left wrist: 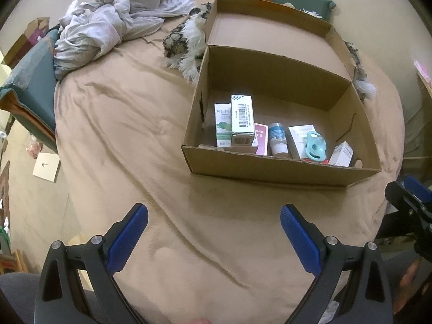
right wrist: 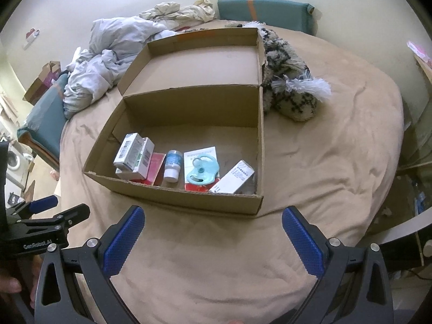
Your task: Organize objects
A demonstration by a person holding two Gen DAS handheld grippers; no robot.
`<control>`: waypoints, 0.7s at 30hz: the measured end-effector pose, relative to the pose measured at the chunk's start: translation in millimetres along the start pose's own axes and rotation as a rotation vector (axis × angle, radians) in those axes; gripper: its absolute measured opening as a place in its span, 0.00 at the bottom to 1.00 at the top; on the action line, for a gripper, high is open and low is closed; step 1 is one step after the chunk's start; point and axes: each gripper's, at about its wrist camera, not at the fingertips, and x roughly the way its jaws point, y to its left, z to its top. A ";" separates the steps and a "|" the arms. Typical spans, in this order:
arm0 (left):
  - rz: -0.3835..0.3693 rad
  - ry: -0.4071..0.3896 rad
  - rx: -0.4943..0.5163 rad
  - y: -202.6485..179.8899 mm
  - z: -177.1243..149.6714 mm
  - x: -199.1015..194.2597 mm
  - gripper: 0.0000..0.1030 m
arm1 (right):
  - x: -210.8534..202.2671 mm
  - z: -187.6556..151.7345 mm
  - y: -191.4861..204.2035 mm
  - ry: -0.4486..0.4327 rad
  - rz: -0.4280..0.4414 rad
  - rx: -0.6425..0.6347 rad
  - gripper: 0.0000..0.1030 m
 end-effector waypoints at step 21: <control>0.017 0.005 -0.009 -3.1 -3.0 5.2 0.95 | 1.6 1.4 -3.5 -0.013 -0.001 0.017 1.00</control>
